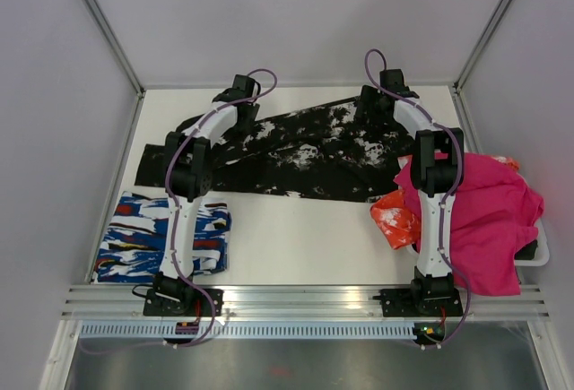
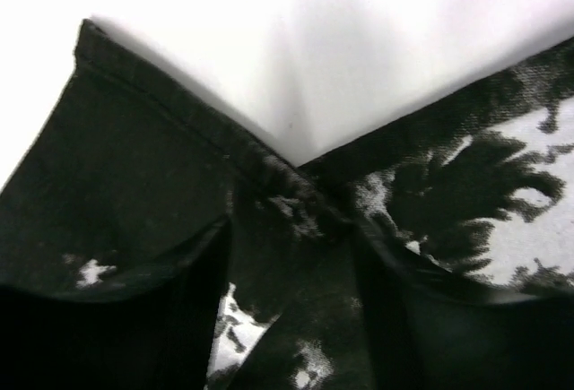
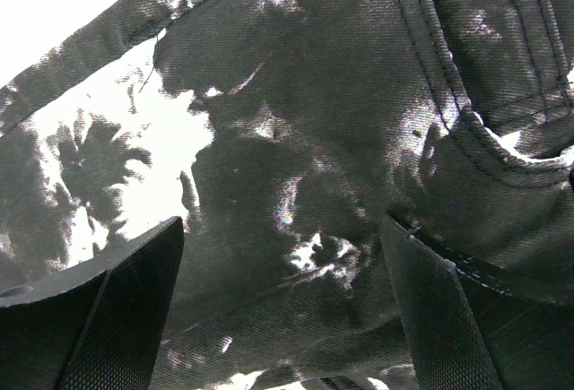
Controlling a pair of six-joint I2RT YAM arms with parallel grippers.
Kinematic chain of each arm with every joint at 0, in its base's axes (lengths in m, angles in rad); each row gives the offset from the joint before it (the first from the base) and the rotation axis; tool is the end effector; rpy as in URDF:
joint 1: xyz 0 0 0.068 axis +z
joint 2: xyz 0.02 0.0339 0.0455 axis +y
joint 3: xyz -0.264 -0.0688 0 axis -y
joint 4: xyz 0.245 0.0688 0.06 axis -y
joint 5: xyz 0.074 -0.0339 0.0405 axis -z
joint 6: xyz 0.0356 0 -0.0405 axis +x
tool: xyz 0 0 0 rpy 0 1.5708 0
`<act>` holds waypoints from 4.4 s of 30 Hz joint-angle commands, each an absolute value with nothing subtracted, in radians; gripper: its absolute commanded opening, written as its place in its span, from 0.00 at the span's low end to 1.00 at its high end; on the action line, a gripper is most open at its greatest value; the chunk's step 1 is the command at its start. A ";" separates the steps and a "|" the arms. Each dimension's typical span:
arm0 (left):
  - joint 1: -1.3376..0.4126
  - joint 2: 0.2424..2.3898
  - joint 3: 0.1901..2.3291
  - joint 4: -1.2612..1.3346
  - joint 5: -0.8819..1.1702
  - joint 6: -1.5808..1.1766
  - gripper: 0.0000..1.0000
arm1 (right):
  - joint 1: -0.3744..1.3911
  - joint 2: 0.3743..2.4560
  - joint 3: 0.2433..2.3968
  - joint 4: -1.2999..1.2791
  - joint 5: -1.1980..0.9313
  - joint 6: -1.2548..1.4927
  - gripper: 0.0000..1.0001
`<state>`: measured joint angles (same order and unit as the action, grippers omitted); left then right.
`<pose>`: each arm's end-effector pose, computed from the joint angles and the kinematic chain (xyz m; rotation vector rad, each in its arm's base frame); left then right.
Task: Fold and stack the trousers
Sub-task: Flatten the trousers out
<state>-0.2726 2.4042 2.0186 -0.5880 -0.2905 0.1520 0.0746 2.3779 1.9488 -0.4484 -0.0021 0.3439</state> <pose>0.5091 -0.1317 0.1651 0.4187 2.4791 0.3202 0.5270 0.0395 0.1644 0.3290 2.4353 0.1869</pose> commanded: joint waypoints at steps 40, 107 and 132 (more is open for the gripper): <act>0.176 1.594 0.974 0.288 -0.517 -0.629 0.02 | 0.290 2.628 2.236 -0.495 0.098 0.153 0.44; 0.272 2.030 1.672 -0.258 -0.224 -0.432 0.71 | 0.037 2.315 2.171 -0.543 0.120 0.293 0.82; 0.190 2.082 1.585 -0.581 -0.163 -0.807 0.70 | 0.014 2.126 1.913 -0.535 0.160 0.360 0.85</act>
<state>0.1978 2.1212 1.6020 -0.6918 -0.1799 -0.6476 0.0120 2.1979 1.9335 -0.5591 0.1761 0.3290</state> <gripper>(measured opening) 0.705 0.851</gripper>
